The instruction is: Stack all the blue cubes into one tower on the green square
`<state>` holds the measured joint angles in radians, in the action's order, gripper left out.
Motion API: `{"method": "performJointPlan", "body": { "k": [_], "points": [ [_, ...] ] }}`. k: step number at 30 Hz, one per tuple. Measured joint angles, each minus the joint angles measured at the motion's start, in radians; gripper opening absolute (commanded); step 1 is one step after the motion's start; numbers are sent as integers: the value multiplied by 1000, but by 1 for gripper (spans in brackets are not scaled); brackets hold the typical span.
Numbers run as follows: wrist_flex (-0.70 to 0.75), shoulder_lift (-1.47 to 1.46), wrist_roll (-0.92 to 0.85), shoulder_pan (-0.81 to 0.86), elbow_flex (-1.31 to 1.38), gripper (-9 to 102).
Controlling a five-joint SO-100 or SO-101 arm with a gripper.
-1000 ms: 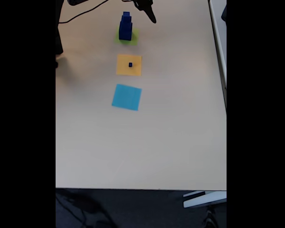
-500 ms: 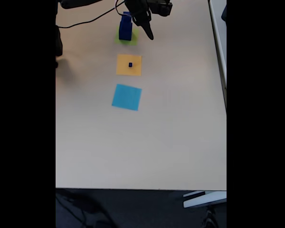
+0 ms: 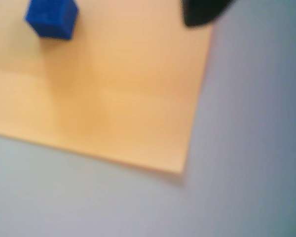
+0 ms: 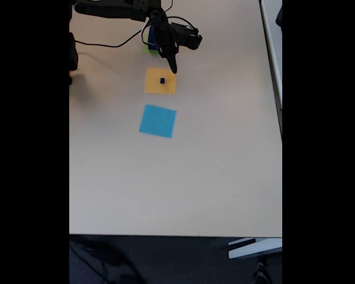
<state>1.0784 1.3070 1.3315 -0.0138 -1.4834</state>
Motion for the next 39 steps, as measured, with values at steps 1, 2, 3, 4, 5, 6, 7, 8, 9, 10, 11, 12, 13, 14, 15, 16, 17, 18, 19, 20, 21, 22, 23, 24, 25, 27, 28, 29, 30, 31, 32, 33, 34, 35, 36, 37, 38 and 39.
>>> {"method": "performJointPlan", "body": {
  "k": [1,2,3,4,5,6,7,8,9,10,11,12,13,14,15,16,17,18,19,20,21,22,23,24,25,27,28,29,30,31,32,33,34,35,36,37,38,39],
  "points": [
    [-5,0,0,0,-11,24],
    [-5,0,-2,3,-15,24],
    [-8,2,-6,8,-23,24],
    [-11,6,-11,11,-29,24],
    [-14,12,-14,15,-35,24],
    [-18,18,-20,20,-41,24],
    [-23,26,-25,25,-48,24],
    [-26,29,-29,29,-57,23],
    [-29,34,-29,32,-63,23],
    [-32,35,-29,35,-72,23],
    [-37,35,-29,38,-80,23],
    [-38,35,-34,41,-86,23],
    [-38,35,-35,44,-94,23],
    [-41,35,-38,48,-100,23],
    [-41,35,-38,51,-107,23],
    [-46,35,-41,54,-117,23],
    [-55,35,-41,55,-129,23],
    [-67,35,-41,55,-144,23],
    [-84,35,-41,55,-160,23],
    [-100,35,-41,55,-175,23],
    [-112,35,-41,55,-187,23],
    [-126,35,-41,55,-201,23],
    [-141,35,-41,55,-215,22],
    [-158,35,-43,58,-229,22],
    [-173,35,-46,61,-241,22],
    [-199,35,-48,69,-256,22],
    [-209,35,-55,72,-261,22],
    [-215,35,-55,74,-264,22],
    [-218,35,-58,75,-265,22],
    [-221,35,-64,75,-265,22],
    [-221,35,-64,75,-265,22],
    [-221,35,-64,75,-265,22],
    [-221,35,-64,78,-265,21],
    [-221,35,-67,81,-265,21],
    [-221,35,-71,84,-265,21],
    [-221,35,-71,87,-265,20],
    [-221,35,-71,89,-267,20],
    [-221,35,-71,91,-268,19]
  ]
}}
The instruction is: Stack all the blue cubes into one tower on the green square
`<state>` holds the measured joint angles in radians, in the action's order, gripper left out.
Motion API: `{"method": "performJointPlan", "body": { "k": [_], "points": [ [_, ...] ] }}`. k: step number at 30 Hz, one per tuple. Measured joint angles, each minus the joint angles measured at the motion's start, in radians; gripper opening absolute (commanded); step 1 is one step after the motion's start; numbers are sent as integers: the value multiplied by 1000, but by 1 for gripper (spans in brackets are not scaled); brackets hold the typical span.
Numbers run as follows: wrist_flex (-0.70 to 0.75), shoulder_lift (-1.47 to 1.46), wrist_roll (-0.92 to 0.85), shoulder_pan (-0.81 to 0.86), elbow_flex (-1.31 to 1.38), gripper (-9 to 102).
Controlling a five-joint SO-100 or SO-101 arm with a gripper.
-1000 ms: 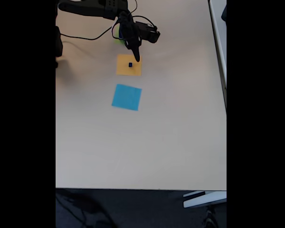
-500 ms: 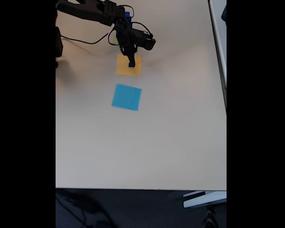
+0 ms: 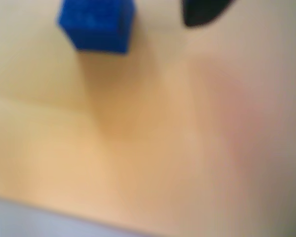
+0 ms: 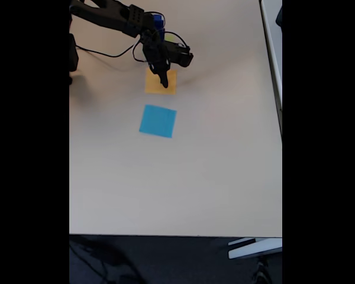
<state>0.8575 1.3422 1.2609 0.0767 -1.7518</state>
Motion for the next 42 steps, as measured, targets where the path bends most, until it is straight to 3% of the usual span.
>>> {"method": "performJointPlan", "body": {
  "k": [15,25,42],
  "points": [
    [0,0,0,0,-11,12],
    [0,0,3,0,-11,0],
    [-11,140,9,0,-11,0]
  ]
}}
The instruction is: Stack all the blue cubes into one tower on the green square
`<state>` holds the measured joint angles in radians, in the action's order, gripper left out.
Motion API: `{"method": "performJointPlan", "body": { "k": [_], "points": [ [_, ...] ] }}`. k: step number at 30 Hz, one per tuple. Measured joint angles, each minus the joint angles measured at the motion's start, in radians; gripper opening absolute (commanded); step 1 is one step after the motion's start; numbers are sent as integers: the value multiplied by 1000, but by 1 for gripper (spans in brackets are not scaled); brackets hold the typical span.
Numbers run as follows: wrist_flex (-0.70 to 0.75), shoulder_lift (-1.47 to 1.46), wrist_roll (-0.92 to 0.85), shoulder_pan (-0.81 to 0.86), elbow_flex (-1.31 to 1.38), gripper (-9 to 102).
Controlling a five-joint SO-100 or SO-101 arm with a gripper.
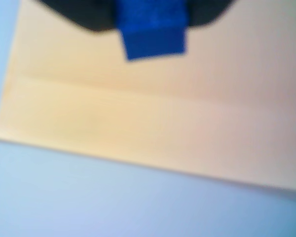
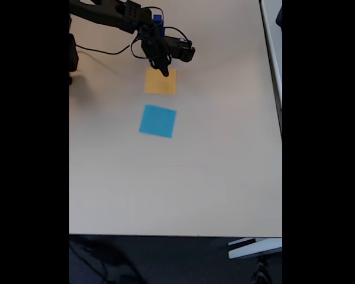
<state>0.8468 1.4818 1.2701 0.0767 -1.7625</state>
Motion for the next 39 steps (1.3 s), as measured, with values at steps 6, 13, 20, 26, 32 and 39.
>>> {"method": "performJointPlan", "body": {
  "k": [6,13,20,26,32,39],
  "points": [
    [77,80,49,-2,17,0],
    [282,114,120,-54,179,0],
    [522,94,195,-107,502,0],
    [640,31,296,-169,712,0],
    [666,-18,407,-244,772,0],
    [669,-55,492,-302,801,0]
  ]
}}
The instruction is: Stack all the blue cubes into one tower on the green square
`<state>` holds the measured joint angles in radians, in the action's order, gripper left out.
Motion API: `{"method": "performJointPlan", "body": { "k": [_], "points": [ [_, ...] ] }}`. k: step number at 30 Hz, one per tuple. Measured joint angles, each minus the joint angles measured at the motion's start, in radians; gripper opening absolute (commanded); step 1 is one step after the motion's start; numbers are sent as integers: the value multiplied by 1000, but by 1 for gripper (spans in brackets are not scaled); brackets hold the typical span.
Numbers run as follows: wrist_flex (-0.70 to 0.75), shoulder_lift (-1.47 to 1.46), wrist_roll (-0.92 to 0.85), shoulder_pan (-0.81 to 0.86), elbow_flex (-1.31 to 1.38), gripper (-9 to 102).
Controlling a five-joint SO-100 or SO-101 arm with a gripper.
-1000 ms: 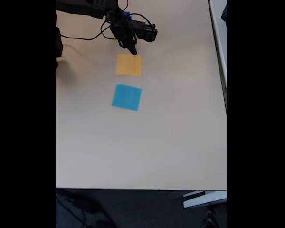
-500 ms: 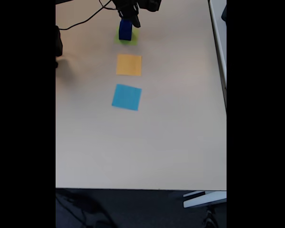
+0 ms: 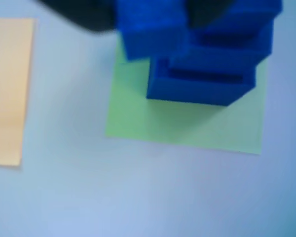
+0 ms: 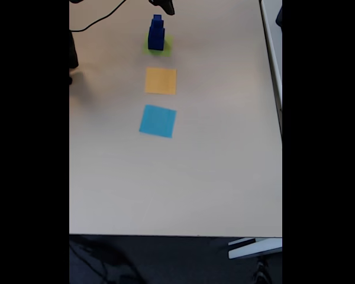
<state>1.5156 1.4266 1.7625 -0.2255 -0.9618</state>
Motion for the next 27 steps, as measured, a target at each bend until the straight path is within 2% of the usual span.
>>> {"method": "performJointPlan", "body": {
  "k": [13,27],
  "points": [
    [38,-61,172,-91,37,0],
    [58,-61,244,-107,-46,0]
  ]
}}
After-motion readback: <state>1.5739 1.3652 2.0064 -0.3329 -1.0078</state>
